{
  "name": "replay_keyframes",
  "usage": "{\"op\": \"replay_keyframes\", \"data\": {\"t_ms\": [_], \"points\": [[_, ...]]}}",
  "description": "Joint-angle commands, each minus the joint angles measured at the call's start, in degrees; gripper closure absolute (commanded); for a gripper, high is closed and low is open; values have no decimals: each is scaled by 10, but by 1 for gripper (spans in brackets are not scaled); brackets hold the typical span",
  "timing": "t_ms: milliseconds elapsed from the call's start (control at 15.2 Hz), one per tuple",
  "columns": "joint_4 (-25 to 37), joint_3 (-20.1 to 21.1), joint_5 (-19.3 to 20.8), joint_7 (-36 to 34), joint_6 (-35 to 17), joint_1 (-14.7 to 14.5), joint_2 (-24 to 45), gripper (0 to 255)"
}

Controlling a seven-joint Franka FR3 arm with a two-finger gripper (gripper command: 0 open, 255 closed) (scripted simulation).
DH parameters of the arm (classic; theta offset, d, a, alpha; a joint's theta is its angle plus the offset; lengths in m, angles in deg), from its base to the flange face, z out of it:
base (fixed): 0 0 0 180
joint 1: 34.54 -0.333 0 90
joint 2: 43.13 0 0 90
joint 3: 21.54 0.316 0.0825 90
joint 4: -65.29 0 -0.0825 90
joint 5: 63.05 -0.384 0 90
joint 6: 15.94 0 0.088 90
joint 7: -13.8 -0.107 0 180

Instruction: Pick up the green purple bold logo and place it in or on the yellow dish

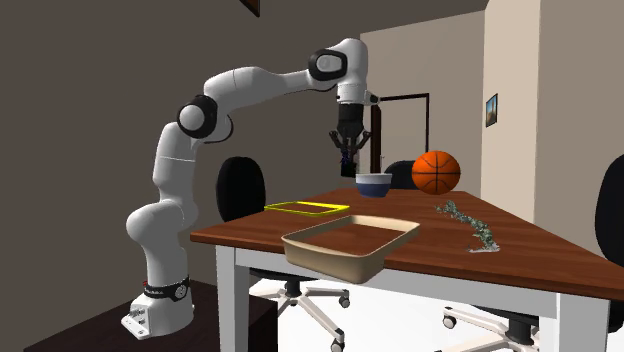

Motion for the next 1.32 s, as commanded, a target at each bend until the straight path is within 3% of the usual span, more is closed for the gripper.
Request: {"op": "replay_keyframes", "data": {"t_ms": [0,396,858,1254], "points": [[-22,3,-1,-8,-2,-5,-20,255],[-165,26,-8,-55,-29,-30,-142,255],[-276,62,-29,-120,-33,-58,-257,255],[-344,63,-31,-113,-81,-59,-277,255]]}}
